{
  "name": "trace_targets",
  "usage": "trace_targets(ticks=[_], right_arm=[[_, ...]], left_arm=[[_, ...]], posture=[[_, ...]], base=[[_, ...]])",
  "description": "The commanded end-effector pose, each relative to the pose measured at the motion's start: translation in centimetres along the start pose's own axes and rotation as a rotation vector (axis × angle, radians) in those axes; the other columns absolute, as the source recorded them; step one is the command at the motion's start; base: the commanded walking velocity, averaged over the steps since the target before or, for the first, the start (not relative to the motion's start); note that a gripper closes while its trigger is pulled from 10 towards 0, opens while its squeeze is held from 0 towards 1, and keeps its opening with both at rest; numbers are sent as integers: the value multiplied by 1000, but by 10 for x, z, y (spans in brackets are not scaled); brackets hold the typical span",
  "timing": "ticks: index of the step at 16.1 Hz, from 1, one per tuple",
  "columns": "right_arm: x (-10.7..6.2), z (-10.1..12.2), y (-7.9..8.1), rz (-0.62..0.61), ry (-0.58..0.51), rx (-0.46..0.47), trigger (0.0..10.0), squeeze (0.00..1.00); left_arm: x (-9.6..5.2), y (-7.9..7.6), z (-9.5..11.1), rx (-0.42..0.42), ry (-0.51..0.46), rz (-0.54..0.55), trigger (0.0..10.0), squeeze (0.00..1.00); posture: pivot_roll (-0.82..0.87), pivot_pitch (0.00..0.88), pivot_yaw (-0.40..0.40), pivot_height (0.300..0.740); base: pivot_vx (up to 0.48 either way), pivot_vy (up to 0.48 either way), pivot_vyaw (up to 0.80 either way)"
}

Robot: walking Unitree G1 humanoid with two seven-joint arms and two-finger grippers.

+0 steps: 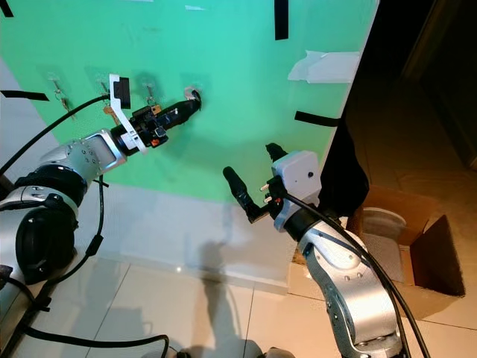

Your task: Hang keys on a hook

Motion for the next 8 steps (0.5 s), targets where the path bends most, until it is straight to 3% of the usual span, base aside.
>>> trace_targets(ticks=[1,8], right_arm=[[0,5,5,17,-12,8,10000,0],[1,7,5,0,-9,18,10000,0]], left_arm=[[2,-4,10,12,-22,-18,10000,0],[-3,4,1,-21,-16,35,10000,0]], posture=[[-225,0,48,740],[-236,0,50,740]], base=[[0,0,0],[0,0,0]])
Point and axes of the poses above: a point about 5 cm out from each wrist's last joint towards the gripper, its own x axis pointing out of the wrist towards the gripper, its own z axis along the axis of the wrist's last joint, y = z × x, the point moved 3 cm from there along x, pointing out of the wrist towards the gripper, and after that the axes turned 5 degrees about x, right-handed, at the moved point
